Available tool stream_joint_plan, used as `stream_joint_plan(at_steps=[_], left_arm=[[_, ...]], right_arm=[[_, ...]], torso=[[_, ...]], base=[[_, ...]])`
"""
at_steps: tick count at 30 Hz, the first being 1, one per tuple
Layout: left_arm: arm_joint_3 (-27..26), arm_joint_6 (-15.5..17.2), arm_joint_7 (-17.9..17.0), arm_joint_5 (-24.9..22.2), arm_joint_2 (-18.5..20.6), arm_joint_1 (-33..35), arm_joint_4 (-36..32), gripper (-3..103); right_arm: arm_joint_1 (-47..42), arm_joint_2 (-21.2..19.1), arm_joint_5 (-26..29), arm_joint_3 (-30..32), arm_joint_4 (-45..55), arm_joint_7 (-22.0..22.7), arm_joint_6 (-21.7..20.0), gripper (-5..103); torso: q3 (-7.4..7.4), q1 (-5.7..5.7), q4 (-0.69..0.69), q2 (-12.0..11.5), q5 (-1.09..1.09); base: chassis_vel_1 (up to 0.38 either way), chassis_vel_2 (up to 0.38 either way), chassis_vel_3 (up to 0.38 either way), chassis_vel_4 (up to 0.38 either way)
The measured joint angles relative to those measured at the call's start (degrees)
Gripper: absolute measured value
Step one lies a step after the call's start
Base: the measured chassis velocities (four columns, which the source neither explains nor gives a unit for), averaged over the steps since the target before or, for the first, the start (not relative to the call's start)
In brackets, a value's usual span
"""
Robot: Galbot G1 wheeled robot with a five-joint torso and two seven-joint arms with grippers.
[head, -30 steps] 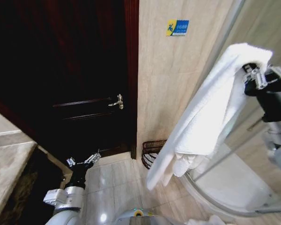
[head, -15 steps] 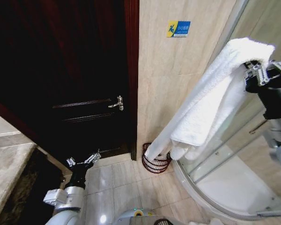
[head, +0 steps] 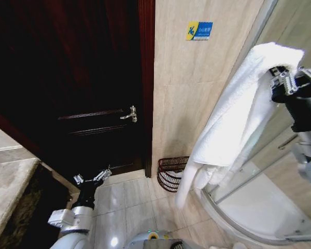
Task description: Discard the used towel into the hamper.
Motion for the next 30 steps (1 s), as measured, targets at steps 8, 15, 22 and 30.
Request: stream_joint_plan(at_steps=[8,15,22,30], left_arm=[[0.0,0.0,0.0,0.0,0.0,0.0,0.0,100],[0.0,0.0,0.0,0.0,0.0,0.0,0.0,100],[0.0,0.0,0.0,0.0,0.0,0.0,0.0,100],[0.0,0.0,0.0,0.0,0.0,0.0,0.0,100]], right_arm=[[0.0,0.01,0.0,-0.01,0.0,0.0,0.0,5],[-0.01,0.01,0.0,-0.02,0.0,-0.01,0.0,5],[-0.01,0.02,-0.01,-0.02,0.0,-0.01,0.0,5],[0.0,0.02,-0.01,-0.02,-0.01,-0.02,0.01,5]], torso=[[-0.01,0.0,0.0,-0.01,0.0],[-0.01,-0.01,0.0,-0.02,0.0],[-0.01,-0.01,0.0,-0.02,0.0],[-0.02,-0.02,0.0,-0.03,0.0]], base=[[0.0,0.0,0.0,0.0],[0.0,0.0,0.0,0.0],[0.0,0.0,0.0,0.0],[0.0,0.0,0.0,0.0]])
